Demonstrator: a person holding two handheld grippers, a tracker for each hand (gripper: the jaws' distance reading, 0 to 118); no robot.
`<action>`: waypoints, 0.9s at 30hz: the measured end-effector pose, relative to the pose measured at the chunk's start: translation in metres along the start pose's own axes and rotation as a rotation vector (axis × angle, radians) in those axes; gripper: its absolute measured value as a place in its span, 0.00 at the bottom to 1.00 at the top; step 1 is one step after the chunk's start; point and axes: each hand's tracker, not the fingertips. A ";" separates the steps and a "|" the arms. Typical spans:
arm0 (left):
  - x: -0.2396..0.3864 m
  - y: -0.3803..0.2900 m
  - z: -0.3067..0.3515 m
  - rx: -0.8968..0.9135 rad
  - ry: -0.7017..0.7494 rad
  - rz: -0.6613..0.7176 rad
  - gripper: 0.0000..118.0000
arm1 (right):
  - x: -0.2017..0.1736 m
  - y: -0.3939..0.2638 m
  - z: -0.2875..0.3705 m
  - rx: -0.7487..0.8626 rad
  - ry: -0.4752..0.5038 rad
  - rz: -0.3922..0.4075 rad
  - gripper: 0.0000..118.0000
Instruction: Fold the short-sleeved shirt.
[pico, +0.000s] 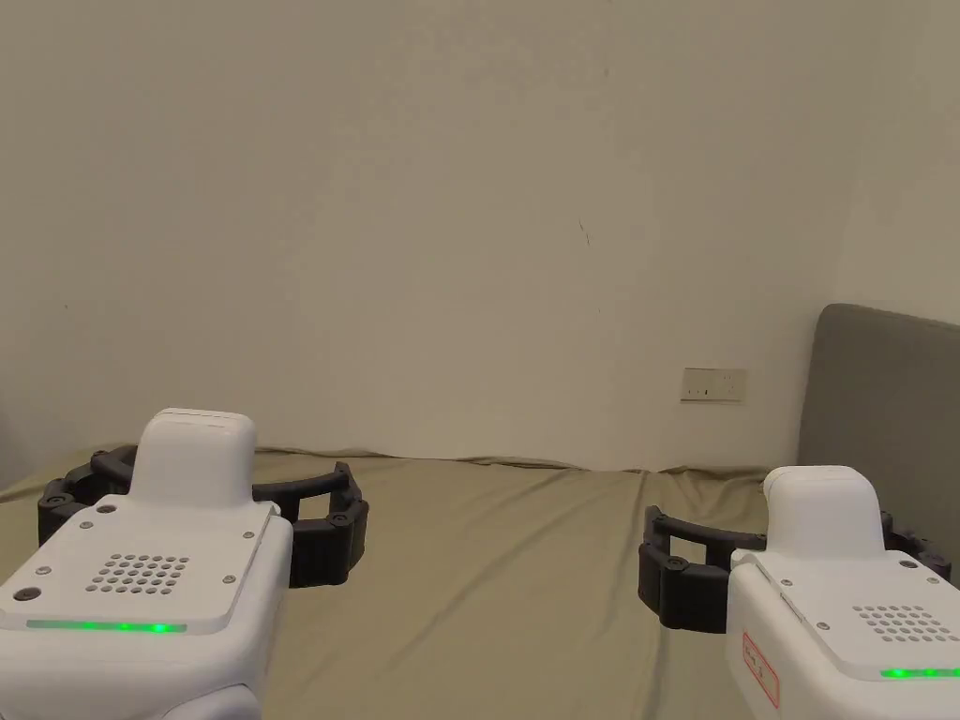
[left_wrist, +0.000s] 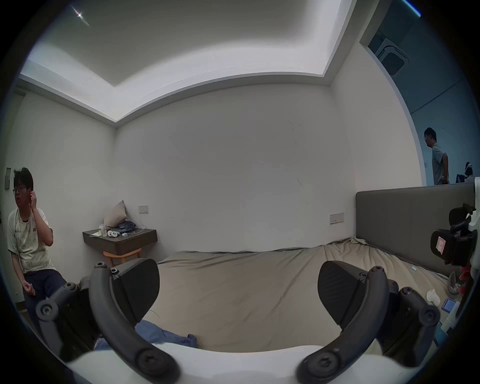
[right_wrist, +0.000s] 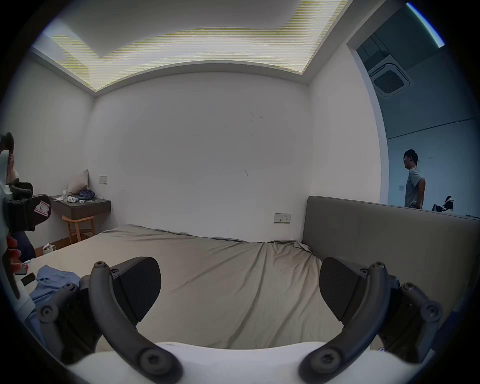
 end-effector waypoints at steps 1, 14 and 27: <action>0.000 0.000 0.000 0.001 0.001 0.000 1.00 | 0.000 0.000 0.000 0.001 0.002 0.000 1.00; 0.003 -0.001 -0.001 0.007 -0.002 -0.006 1.00 | 0.002 -0.002 0.000 -0.004 0.004 -0.004 1.00; 0.004 -0.005 -0.004 0.022 0.014 -0.011 1.00 | 0.006 -0.007 0.002 0.016 -0.003 -0.015 1.00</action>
